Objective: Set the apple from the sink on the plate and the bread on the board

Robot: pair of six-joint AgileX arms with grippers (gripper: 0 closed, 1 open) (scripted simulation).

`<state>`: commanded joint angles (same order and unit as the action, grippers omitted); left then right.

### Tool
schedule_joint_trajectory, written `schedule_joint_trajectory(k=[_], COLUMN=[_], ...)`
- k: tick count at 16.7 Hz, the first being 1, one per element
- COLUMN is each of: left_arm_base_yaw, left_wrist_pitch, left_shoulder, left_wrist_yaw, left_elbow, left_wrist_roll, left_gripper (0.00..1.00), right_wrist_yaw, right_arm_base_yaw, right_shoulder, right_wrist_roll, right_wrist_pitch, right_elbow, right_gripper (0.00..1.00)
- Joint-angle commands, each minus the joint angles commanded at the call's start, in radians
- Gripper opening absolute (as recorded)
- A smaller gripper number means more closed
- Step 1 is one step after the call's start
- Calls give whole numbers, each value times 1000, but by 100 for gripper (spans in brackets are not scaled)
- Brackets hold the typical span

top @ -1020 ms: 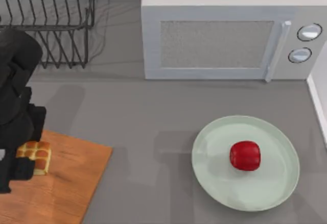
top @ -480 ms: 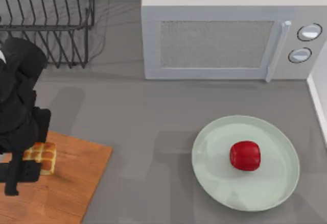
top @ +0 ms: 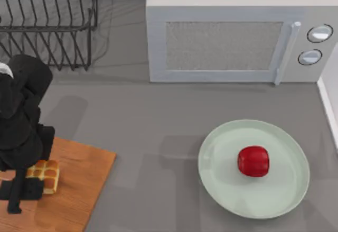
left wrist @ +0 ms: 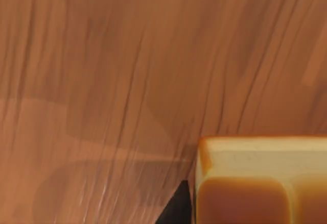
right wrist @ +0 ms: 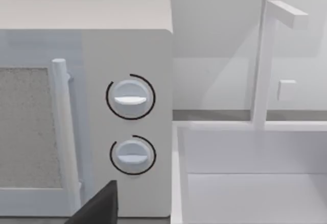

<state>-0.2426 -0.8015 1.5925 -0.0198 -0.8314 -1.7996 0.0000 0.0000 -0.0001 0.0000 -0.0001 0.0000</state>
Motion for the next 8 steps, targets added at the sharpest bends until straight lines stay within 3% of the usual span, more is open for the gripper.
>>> schedule_joint_trajectory(k=[2, 8], left_arm_base_yaw=[0, 0], left_wrist_pitch=[0, 0], left_shoulder=[0, 0], left_wrist_yaw=[0, 0], left_elbow=[0, 0], left_wrist_roll=[0, 0], left_gripper=[0, 45], right_wrist_yaw=[0, 0], right_arm_base_yaw=[0, 0], right_shoulder=[0, 0], right_wrist_roll=[0, 0], right_wrist_pitch=[0, 0], right_elbow=[0, 0], right_gripper=[100, 100])
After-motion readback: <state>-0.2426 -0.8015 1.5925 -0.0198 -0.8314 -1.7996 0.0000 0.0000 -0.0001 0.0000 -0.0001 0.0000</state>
